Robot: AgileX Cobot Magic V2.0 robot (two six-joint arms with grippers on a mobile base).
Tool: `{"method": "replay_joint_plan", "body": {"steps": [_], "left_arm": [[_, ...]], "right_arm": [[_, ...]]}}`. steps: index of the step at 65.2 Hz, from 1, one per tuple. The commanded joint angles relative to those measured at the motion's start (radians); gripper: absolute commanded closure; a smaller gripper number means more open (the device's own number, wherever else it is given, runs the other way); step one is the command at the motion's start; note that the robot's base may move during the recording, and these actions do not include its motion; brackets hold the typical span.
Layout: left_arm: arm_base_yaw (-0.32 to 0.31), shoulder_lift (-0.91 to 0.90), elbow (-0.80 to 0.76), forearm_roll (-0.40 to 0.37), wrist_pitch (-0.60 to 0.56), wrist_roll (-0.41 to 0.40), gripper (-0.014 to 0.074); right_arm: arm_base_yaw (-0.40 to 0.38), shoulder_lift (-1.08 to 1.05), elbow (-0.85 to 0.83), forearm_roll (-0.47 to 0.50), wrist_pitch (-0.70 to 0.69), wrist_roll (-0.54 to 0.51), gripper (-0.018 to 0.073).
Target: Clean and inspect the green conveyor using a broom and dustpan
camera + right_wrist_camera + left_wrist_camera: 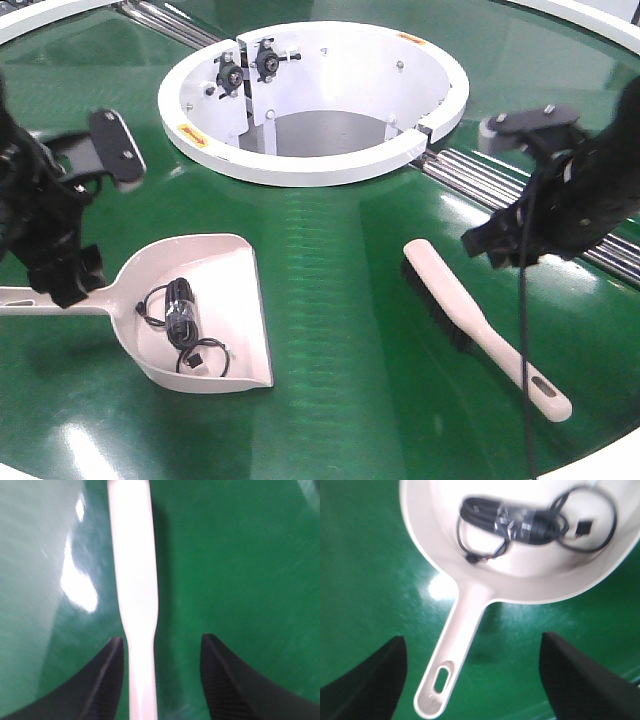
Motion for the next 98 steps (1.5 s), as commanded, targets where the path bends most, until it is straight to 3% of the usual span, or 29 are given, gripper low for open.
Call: {"method": "replay_joint_plan", "body": {"steps": [1,13,21,34,41,52,68,73,80,85,91,98], "left_arm": [[-0.005,-0.116,-0.029,-0.041,-0.037,-0.014,0.0074],[-0.005,-0.276,-0.029,-0.119,-0.093,-0.093,0.0074],[-0.005,-0.382,-0.023,-0.117,-0.158,-0.189,0.0074],[-0.005,-0.555,0.005,-0.108,-0.23,-0.256,0.0074],[-0.005,-0.677,0.136,-0.109,-0.378,-0.346,0.0074],[-0.005,-0.905,0.463,-0.108,-0.693,-0.443,0.0074],[-0.005,-1.13,0.918,-0.109,-1.041,-0.524,0.0074],[-0.005,-1.174,1.007,-0.109,-1.111,-0.554,0.0074],[-0.005,-1.194,1.075,-0.109,-1.134,-0.657,0.0077],[-0.005,-1.194,1.089,-0.109,-1.133,-0.679,0.0112],[-0.005,-1.193,1.089,-0.108,-1.121,-0.672,0.0229],[-0.005,-1.193,1.089,-0.108,-1.092,-0.659,0.051]], "right_arm": [[-0.007,-0.126,-0.02,-0.011,-0.093,-0.005,0.0208],[-0.007,-0.295,-0.02,-0.008,-0.172,-0.005,0.0208],[-0.007,-0.385,-0.019,-0.008,-0.2,-0.021,0.0208],[-0.007,-0.541,0.075,-0.014,-0.292,-0.039,0.0208],[-0.007,-0.653,0.225,-0.029,-0.426,-0.039,0.0208],[-0.007,-0.883,0.51,-0.03,-0.666,-0.005,0.0208],[-0.007,-1.168,0.83,-0.024,-0.825,0.014,0.0208],[-0.007,-1.224,0.898,-0.026,-0.854,0.014,0.0208],[-0.007,-1.245,0.978,-0.027,-0.914,0.014,0.0208],[-0.007,-1.245,1.008,-0.027,-0.942,0.014,0.0211],[-0.007,-1.245,1.015,-0.027,-0.948,0.014,0.0247],[-0.007,-1.245,1.015,-0.027,-0.936,0.014,0.043]]}}
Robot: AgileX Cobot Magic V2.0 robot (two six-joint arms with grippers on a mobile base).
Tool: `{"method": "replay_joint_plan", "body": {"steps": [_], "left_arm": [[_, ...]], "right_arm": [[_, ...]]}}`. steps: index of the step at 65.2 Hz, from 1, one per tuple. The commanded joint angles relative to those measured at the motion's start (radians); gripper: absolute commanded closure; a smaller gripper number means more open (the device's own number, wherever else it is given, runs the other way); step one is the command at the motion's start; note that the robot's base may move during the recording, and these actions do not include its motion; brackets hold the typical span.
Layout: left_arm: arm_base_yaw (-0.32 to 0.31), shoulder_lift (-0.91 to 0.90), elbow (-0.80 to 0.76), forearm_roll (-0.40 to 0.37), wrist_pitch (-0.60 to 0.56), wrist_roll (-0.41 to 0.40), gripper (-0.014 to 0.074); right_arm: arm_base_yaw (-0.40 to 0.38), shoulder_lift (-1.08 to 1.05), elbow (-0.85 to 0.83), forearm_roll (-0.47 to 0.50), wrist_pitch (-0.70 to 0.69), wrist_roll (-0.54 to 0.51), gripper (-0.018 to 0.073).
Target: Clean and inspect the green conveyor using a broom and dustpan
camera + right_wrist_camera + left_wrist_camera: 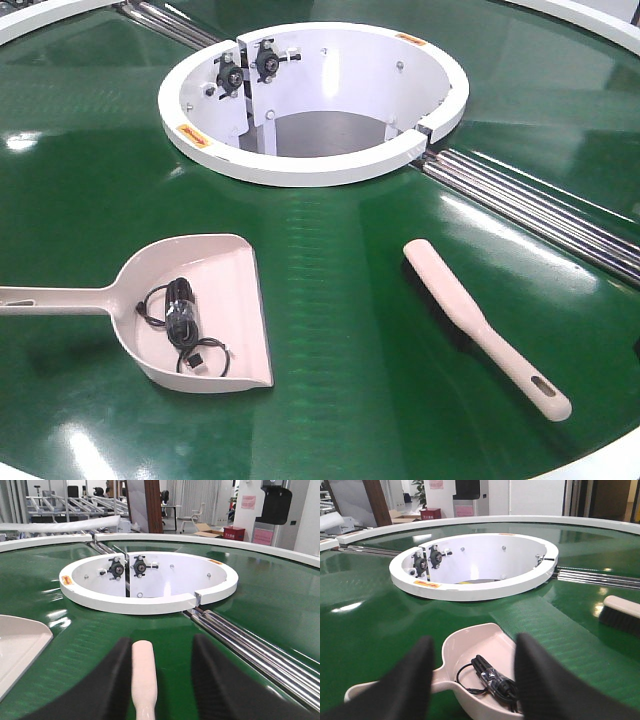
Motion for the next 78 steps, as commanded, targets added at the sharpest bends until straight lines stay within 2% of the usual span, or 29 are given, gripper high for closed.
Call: {"method": "replay_joint_plan", "body": {"steps": [1,2,5,14,55,60,64,73,78], "left_arm": [[-0.004,0.007,-0.024,-0.005,-0.058,0.001,0.0565],[-0.004,0.007,-0.024,-0.005,-0.059,0.001,0.0601],[-0.004,0.007,-0.024,-0.005,-0.064,0.002,0.0605],[-0.004,0.007,-0.024,-0.005,-0.104,0.002,0.0604],[-0.004,0.007,-0.012,-0.005,-0.103,0.001,0.0603],[0.0,0.002,0.017,0.025,-0.114,0.012,0.0603],[0.033,-0.022,0.06,0.038,-0.115,0.013,0.0603],[0.177,-0.137,0.19,-0.006,-0.171,-0.033,0.0603],[0.227,-0.203,0.246,-0.006,-0.196,-0.034,0.0603]], "right_arm": [[-0.007,0.008,-0.026,-0.008,-0.072,0.0,0.0458],[-0.007,0.008,-0.026,-0.008,-0.07,0.0,0.0499],[-0.007,0.008,-0.026,-0.007,-0.062,0.0,0.0575],[-0.007,0.008,-0.026,-0.007,-0.091,0.0,0.0569],[-0.007,0.008,-0.026,-0.007,-0.091,0.0,0.0568],[-0.007,0.008,-0.026,-0.007,-0.091,0.0,0.0568],[-0.007,0.008,-0.026,-0.007,-0.091,0.0,0.0568],[-0.007,0.008,-0.026,-0.007,-0.091,0.0,0.0568],[-0.007,0.008,-0.026,-0.007,-0.091,0.0,0.0568]]}}
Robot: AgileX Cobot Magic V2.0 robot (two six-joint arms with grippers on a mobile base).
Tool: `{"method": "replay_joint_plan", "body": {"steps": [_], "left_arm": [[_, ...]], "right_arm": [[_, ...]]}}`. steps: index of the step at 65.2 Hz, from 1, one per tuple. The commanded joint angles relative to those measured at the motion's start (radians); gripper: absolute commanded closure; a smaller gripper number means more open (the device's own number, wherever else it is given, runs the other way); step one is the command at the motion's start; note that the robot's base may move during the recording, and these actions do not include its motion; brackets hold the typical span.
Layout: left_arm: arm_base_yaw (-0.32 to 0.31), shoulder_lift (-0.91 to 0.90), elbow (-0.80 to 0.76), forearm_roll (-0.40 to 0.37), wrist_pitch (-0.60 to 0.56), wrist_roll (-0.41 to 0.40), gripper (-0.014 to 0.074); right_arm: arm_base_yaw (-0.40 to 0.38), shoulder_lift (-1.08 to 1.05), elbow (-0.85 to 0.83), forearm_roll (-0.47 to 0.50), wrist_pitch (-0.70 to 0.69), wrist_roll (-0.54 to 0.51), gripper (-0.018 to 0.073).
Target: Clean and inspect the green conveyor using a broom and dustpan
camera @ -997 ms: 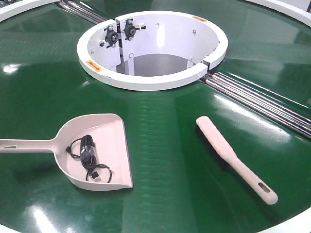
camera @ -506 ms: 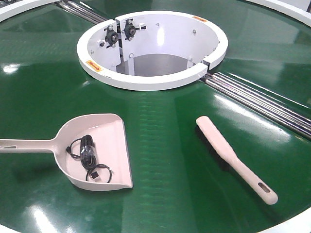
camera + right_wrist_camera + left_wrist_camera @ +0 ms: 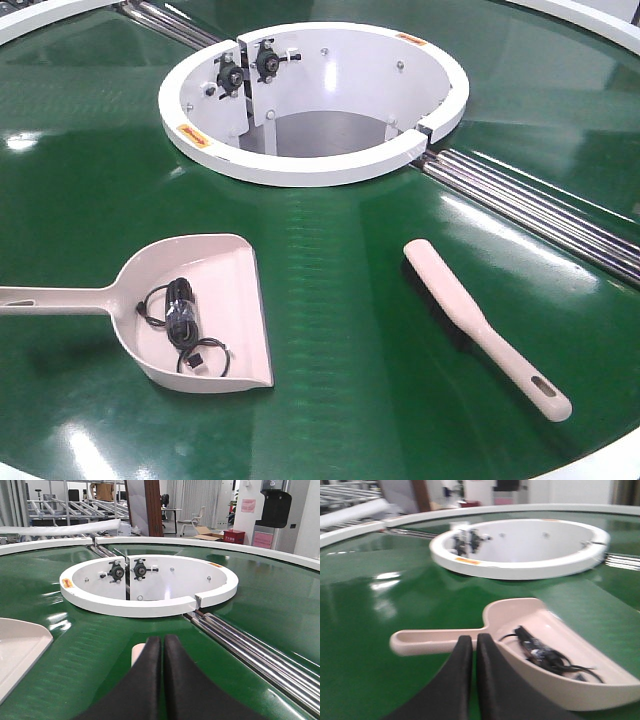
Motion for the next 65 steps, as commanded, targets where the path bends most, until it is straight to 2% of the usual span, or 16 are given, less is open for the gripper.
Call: {"method": "replay_joint_plan", "body": {"steps": [1,3,8,65], "left_arm": [[0.058,-0.068,0.037,-0.016,-0.117,-0.018,0.0603],[0.068,-0.092,0.057,-0.016,-0.119,-0.019,0.0603],[0.08,-0.156,0.053,-0.016,-0.041,-0.019,0.0603],[0.08,-0.151,0.053,-0.016,-0.035,-0.026,0.0602]], "right_arm": [[-0.007,0.008,-0.026,-0.007,-0.081,0.0,0.0568],[-0.007,0.008,-0.026,-0.007,-0.081,0.0,0.0568],[-0.007,0.008,-0.026,-0.007,-0.081,0.0,0.0568],[-0.007,0.008,-0.026,-0.007,-0.081,0.0,0.0568]]}}
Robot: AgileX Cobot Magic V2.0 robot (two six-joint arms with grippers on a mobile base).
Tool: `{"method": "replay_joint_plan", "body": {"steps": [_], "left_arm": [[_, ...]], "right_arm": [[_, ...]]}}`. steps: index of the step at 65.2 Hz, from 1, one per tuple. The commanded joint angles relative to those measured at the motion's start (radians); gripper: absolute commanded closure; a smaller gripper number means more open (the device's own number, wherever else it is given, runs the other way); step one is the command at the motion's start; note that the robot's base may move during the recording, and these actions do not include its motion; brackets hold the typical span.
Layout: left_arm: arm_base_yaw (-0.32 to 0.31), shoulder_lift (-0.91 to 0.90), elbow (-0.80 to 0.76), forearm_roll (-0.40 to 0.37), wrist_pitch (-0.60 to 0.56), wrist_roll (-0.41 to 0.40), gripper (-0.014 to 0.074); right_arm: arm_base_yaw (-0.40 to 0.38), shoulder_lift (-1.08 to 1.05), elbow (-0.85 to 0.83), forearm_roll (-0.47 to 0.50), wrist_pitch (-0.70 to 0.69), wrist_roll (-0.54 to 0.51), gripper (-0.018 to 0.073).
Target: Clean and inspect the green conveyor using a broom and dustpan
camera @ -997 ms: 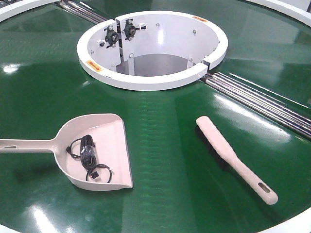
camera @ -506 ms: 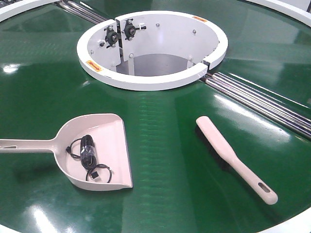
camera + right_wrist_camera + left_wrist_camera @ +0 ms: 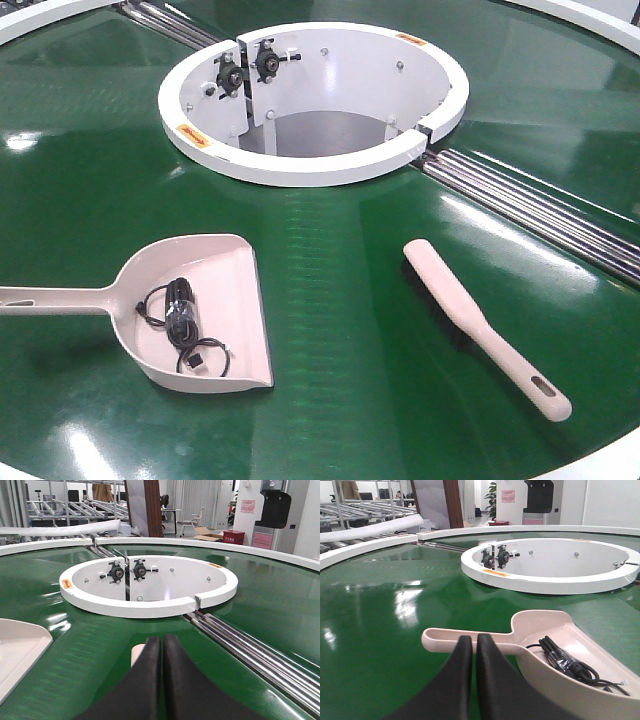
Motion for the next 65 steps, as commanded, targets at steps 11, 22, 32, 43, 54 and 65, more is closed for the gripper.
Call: {"method": "replay_joint_plan", "body": {"steps": [11,22,32,43,54,65], "left_arm": [[0.0,-0.015,0.011,-0.011,-0.068,-0.011,0.0602],[0.0,-0.015,0.011,-0.011,-0.068,-0.011,0.0602],[0.0,-0.015,0.011,-0.011,-0.068,-0.011,0.0602],[0.0,-0.015,0.011,-0.011,-0.068,-0.011,0.0602],[0.0,-0.015,0.011,-0.011,-0.068,-0.011,0.0602],[0.0,-0.014,0.01,-0.011,-0.068,-0.011,0.0603]], "right_arm": [[-0.007,0.008,-0.026,-0.007,-0.078,0.0,0.0568],[-0.008,0.008,-0.026,-0.008,-0.09,0.0,0.0568],[-0.105,0.014,-0.013,-0.007,-0.114,0.0,0.0568],[-0.266,0.013,0.068,-0.007,-0.199,0.065,0.0568],[-0.274,-0.113,0.188,-0.008,-0.218,0.055,0.0568],[-0.255,-0.214,0.241,-0.018,-0.15,0.052,0.0568]]}}
